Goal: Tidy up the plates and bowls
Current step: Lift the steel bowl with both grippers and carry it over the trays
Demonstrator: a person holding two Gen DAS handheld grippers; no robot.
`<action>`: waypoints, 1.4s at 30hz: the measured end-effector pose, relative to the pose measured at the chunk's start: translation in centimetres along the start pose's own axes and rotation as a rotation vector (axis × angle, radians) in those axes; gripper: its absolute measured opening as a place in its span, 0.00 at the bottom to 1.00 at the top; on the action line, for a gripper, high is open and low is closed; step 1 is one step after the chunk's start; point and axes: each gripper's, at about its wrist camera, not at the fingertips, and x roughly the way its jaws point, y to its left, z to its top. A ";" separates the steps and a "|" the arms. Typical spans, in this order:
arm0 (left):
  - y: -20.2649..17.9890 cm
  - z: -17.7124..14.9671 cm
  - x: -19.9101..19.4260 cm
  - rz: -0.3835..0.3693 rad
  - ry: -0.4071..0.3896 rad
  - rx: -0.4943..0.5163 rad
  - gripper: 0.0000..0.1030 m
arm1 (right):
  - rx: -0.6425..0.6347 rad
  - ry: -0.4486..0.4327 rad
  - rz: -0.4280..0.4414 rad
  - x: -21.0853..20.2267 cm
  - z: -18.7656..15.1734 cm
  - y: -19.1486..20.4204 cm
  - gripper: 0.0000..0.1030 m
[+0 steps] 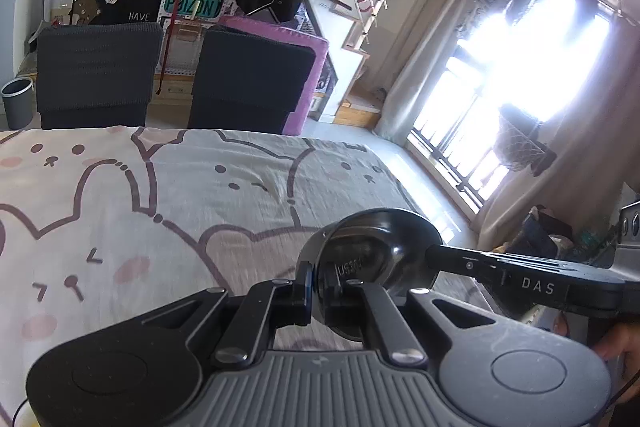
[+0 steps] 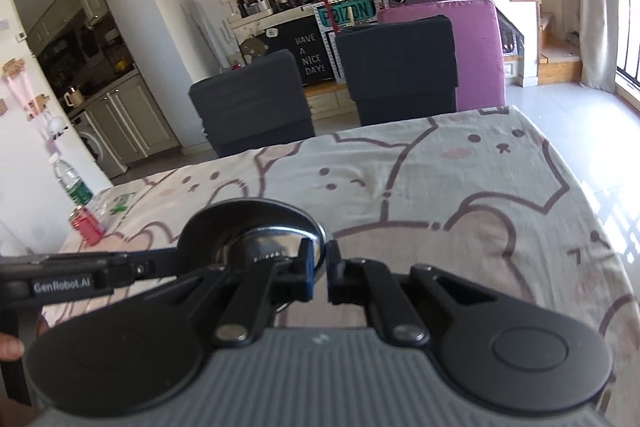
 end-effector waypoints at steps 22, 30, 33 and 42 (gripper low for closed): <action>0.7 -7.3 3.0 -0.053 0.209 -0.035 0.05 | 0.013 0.138 -0.089 -2.3 -9.2 0.4 0.07; 0.1 -9.1 3.9 -0.058 0.291 -0.023 0.05 | -0.004 0.195 -0.123 -1.1 -9.0 0.2 0.07; 0.2 -9.6 4.4 -0.055 0.317 -0.022 0.06 | -0.012 0.216 -0.134 -0.5 -9.0 0.1 0.07; 0.5 -9.9 5.2 -0.043 0.343 -0.025 0.06 | -0.025 0.276 -0.149 1.5 -8.7 0.2 0.07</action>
